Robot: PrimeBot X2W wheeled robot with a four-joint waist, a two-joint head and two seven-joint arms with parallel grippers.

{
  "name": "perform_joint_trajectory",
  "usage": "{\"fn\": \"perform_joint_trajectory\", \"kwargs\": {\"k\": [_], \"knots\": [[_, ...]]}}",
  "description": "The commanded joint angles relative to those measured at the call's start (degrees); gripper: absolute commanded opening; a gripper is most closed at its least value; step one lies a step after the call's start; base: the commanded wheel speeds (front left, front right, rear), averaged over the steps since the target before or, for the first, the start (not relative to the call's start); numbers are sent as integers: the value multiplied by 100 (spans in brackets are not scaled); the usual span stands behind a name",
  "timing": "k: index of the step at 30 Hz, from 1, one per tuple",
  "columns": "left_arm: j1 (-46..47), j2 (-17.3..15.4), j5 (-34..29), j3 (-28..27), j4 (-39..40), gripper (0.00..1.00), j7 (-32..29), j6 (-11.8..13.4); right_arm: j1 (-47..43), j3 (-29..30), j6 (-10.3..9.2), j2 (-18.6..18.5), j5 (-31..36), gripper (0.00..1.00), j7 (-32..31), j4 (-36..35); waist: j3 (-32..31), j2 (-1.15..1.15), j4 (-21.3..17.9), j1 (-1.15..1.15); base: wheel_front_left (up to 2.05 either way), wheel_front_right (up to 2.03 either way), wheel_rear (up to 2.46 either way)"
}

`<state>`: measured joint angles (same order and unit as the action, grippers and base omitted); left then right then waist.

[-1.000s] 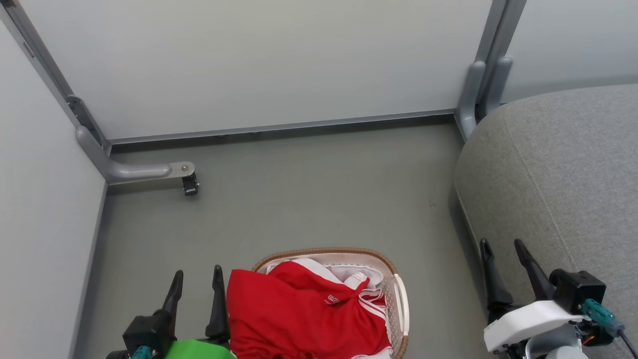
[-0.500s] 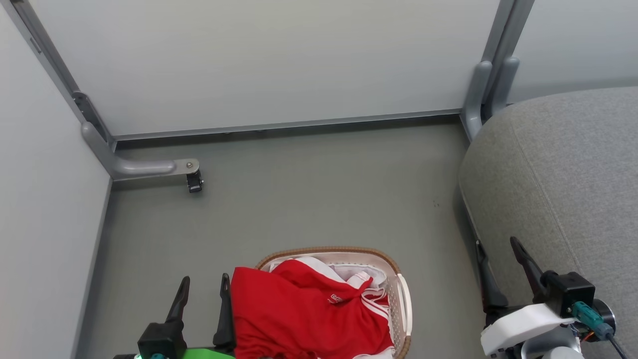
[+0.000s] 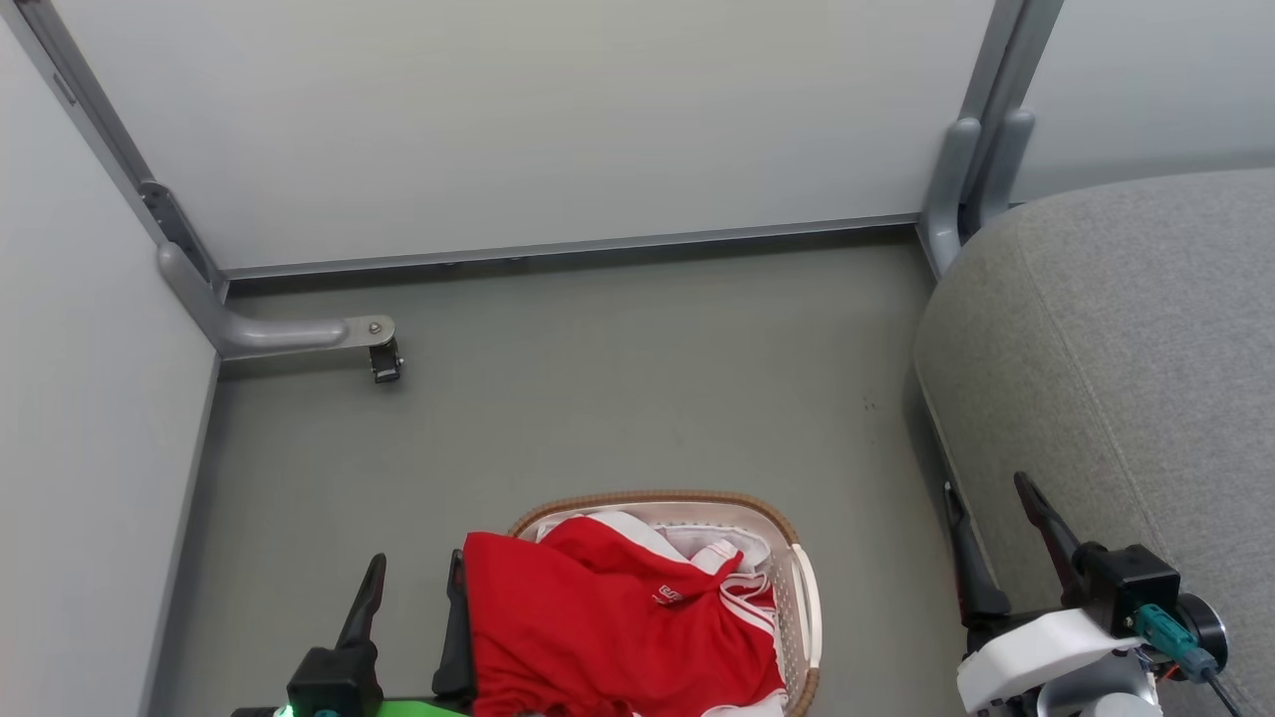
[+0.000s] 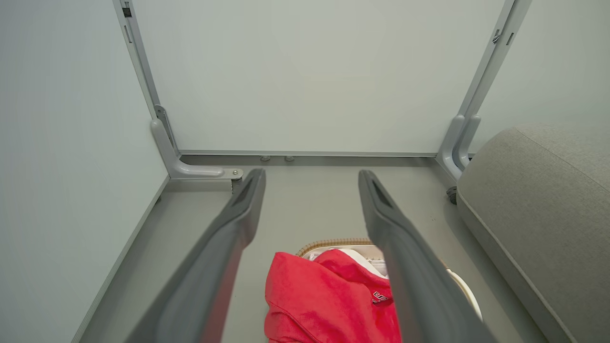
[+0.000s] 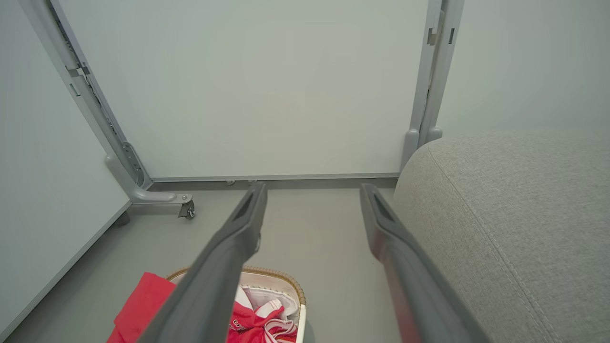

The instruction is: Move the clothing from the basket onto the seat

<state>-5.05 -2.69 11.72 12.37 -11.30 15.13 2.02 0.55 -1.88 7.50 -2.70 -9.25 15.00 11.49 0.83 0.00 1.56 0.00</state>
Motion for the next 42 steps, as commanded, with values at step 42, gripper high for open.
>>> {"fn": "perform_joint_trajectory", "kwargs": {"k": [42], "knots": [[1813, -35, -435, 422, -835, 100, 3, -447, 819, 134, -2, -32, 194, 100, 27, -486, 1915, 0, -344, 0, 0, 0, 0]]}}
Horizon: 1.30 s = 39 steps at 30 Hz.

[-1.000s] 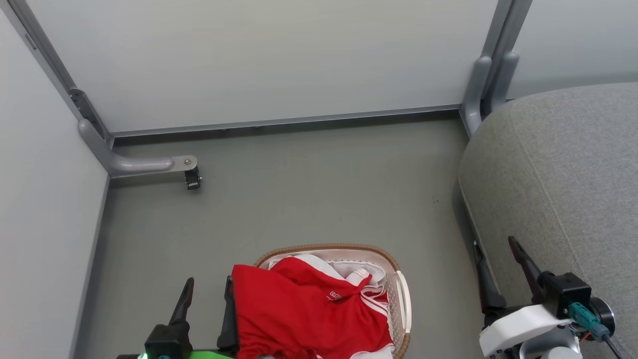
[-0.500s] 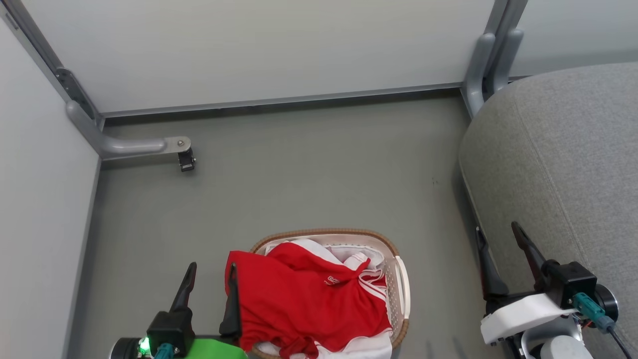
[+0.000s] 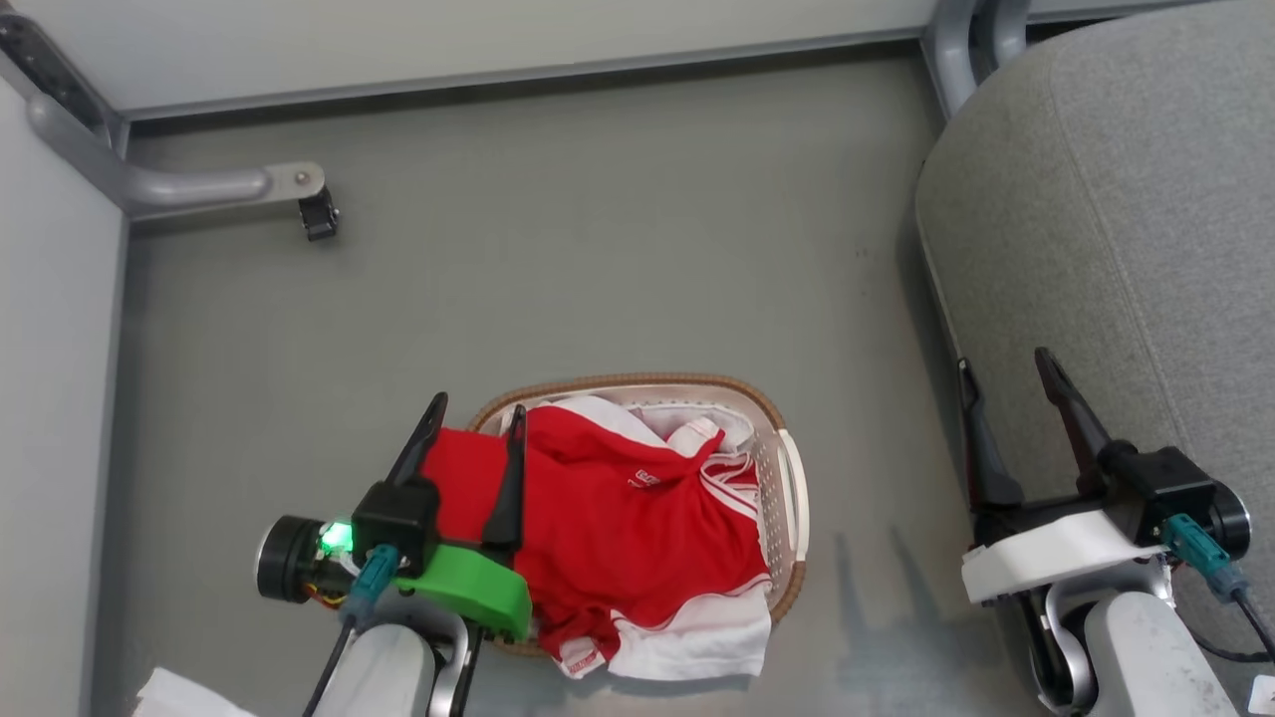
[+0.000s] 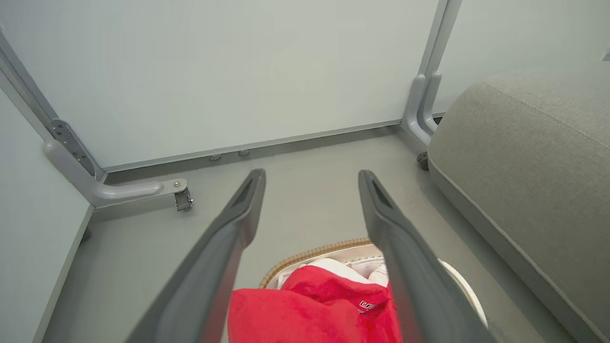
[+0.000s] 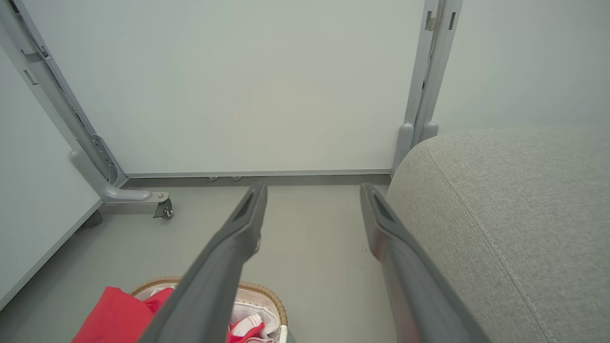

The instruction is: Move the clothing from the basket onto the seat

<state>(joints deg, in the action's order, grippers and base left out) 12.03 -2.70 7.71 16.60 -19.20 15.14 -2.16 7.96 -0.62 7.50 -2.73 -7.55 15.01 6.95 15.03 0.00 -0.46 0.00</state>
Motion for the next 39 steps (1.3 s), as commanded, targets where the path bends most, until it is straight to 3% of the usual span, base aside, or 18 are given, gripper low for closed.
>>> {"fn": "perform_joint_trajectory", "kwargs": {"k": [1, 7, 20, 31, 39], "knots": [[224, -34, -54, 37, -179, 100, 3, -56, 127, 18, -2, -28, 27, 100, 27, -43, 583, 0, -158, 0, 0, 0, 0], [859, -35, -237, 369, -1294, 100, 3, -268, 398, 24, -2, -28, -24, 100, 27, -93, 1182, 0, -263, 0, 0, 0, 0], [2394, -128, -837, 1121, -3413, 100, -23, -433, 1001, -85, -2, -26, -181, 100, 26, -309, 2356, 0, -627, 0, 0, 0, 0], [3630, -161, -1155, 1731, -4497, 100, -454, -521, 1260, -231, -2, -23, -527, 100, 27, -343, 2999, 0, -961, 0, 0, 0, 0], [4096, -276, -1061, 1772, -5060, 100, -937, -520, 1341, -378, -2, -23, -723, 100, 27, -377, 3215, 0, -1141, 0, 0, 0, 0]]}}
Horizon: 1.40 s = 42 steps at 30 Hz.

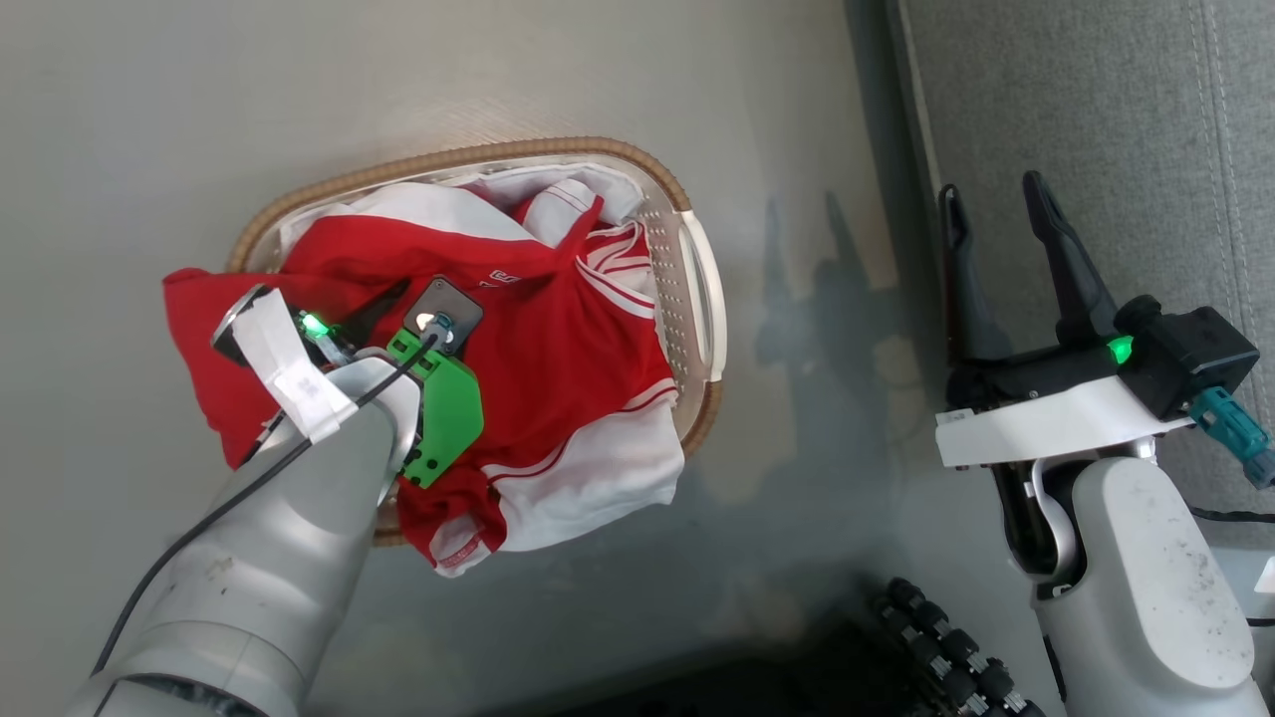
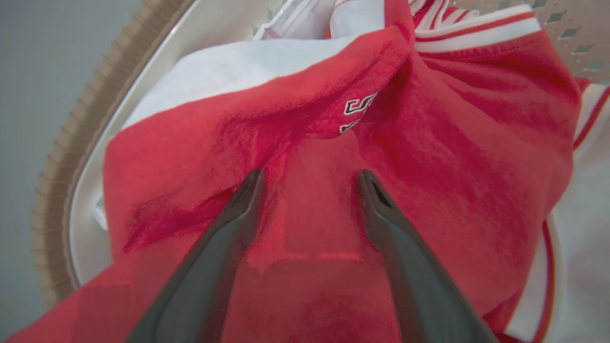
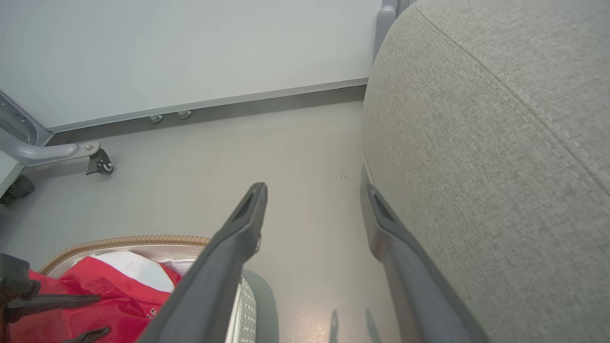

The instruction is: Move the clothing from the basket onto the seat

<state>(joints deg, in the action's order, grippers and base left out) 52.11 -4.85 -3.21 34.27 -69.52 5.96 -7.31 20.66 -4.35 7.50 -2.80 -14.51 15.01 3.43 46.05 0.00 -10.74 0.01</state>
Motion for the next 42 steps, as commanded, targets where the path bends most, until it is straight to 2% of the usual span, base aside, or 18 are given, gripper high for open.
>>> {"fn": "perform_joint_trajectory", "kwargs": {"k": [1, 12, 13, 14, 18, 30, 42], "knots": [[118, -80, 27, 15, -68, 100, -85, -1, 75, -14, -2, -18, -45, 100, 26, -27, 128, 0, -128, -1, 0, 0, 0], [166, -215, 121, 52, -334, 98, -767, 219, 110, -202, -2, -18, -265, 100, 27, 20, 219, 0, -314, -1, 0, 0, 0], [158, -228, 127, 61, -343, 84, -786, 229, 105, -214, -2, -18, -285, 100, 27, 15, 228, 0, -328, -1, 0, 0, 0], [140, -237, 142, 70, -352, 56, -822, 223, 98, -223, -2, -18, -292, 100, 26, 16, 238, 0, -344, -1, 0, 0, 0], [75, -252, 170, 81, -375, 1, -878, 202, 98, -209, -2, -18, -328, 100, 26, 50, 252, 0, -377, -1, 0, 0, 0], [-97, -93, 459, 83, -317, 0, -326, 120, 62, -77, -2, -18, -285, 100, 26, 224, -40, 0, -224, -1, 0, 0, 0], [-431, 110, 894, 173, -28, 0, 507, -18, -231, 167, -2, -20, 72, 100, 26, 512, -1069, 0, 200, -1, 0, 0, 0]]}}
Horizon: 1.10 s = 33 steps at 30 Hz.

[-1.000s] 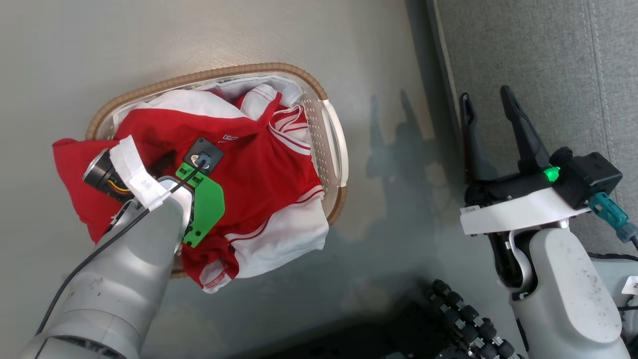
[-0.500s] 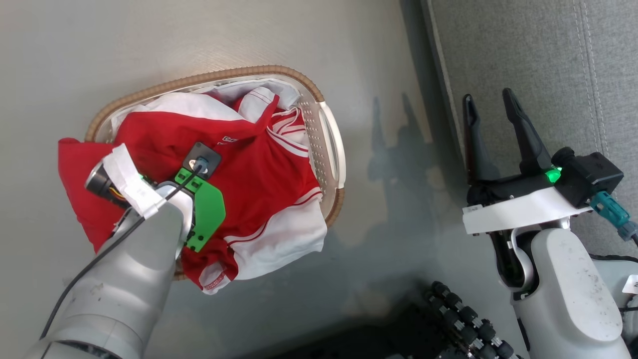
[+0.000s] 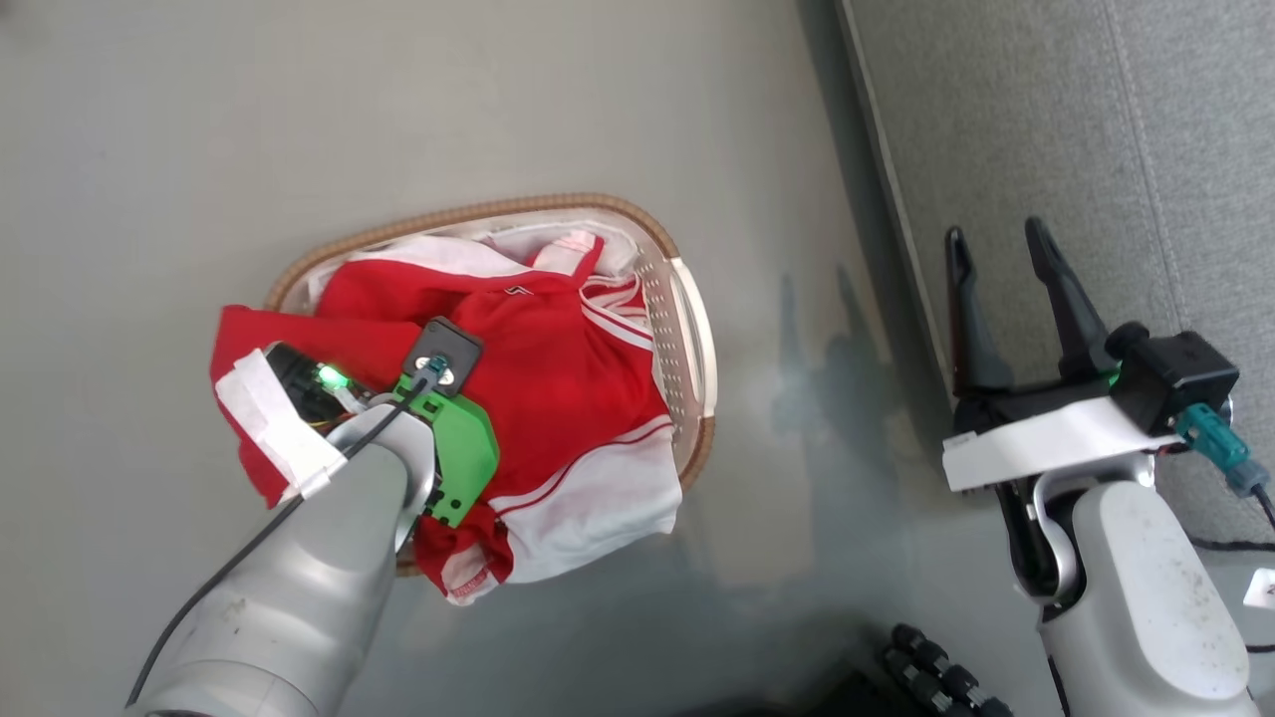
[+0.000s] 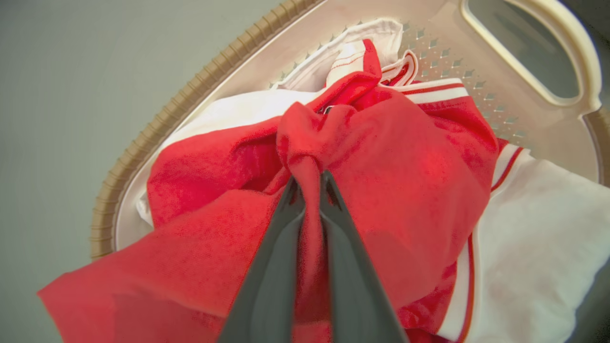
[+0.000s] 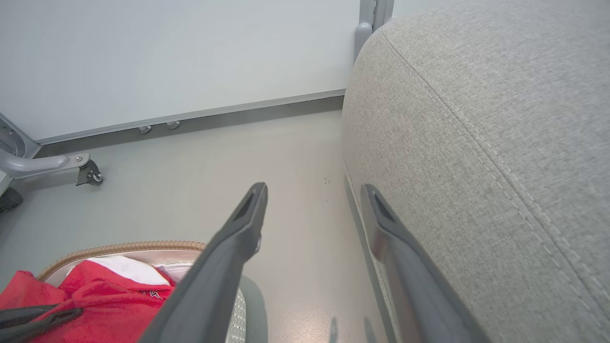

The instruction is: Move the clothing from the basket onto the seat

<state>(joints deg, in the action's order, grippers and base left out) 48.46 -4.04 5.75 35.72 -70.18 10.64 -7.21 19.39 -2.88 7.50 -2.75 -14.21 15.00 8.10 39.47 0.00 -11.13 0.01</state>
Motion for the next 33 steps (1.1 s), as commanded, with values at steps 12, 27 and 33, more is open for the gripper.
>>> {"fn": "perform_joint_trajectory", "kwargs": {"k": [12, 27, 33], "knots": [[-385, -132, 884, 955, 1099, 0, 347, -26, -696, 174, -2, -26, 398, 100, 28, 336, -1875, 0, 679, -1, 0, 0, 0], [246, -1108, 1889, 1764, 3363, 0, -159, -26, -1405, 87, -2, -26, 573, 100, 28, 495, -3379, 0, 713, -1, 0, 0, 0], [558, -1386, 2100, 1624, 3972, 0, -516, -16, -1444, -6, -2, -25, 592, 100, 28, 473, -3561, 0, 596, -1, 0, 0, 0]]}}
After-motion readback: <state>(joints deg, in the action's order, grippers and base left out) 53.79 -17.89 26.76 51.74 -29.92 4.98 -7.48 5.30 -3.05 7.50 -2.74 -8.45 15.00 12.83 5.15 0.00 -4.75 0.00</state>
